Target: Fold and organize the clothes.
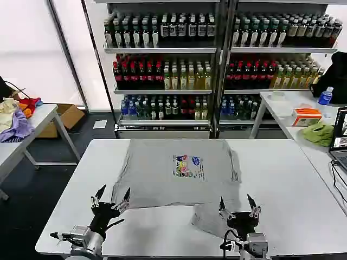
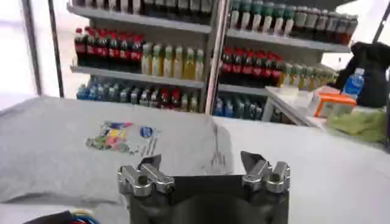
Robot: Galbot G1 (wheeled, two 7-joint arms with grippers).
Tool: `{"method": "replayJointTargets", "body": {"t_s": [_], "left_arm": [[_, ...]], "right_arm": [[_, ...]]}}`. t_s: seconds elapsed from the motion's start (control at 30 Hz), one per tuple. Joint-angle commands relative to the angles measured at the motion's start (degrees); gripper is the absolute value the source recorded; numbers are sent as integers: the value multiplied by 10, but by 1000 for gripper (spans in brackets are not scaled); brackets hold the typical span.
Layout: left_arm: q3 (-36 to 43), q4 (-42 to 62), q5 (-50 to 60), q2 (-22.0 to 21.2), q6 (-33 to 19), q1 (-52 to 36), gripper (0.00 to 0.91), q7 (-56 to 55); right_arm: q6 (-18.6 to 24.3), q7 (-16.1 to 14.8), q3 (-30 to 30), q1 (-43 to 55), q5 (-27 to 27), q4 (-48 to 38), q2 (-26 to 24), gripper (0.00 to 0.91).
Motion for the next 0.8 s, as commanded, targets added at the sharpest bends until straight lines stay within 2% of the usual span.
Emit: {"method": "replayJointTargets", "body": {"t_s": [0.03, 0.53, 0.8], "left_arm": [[3, 11, 0, 4, 33, 2, 907, 13], [-2, 53, 0, 3, 44, -3, 907, 14], [-5, 74, -4, 1, 43, -11, 907, 15]], "right_arm": [[-8, 36, -15, -28, 17, -5, -2, 907], [4, 52, -33, -47, 17, -18, 5, 907], [-4, 58, -32, -38, 31, -42, 8, 907]]}}
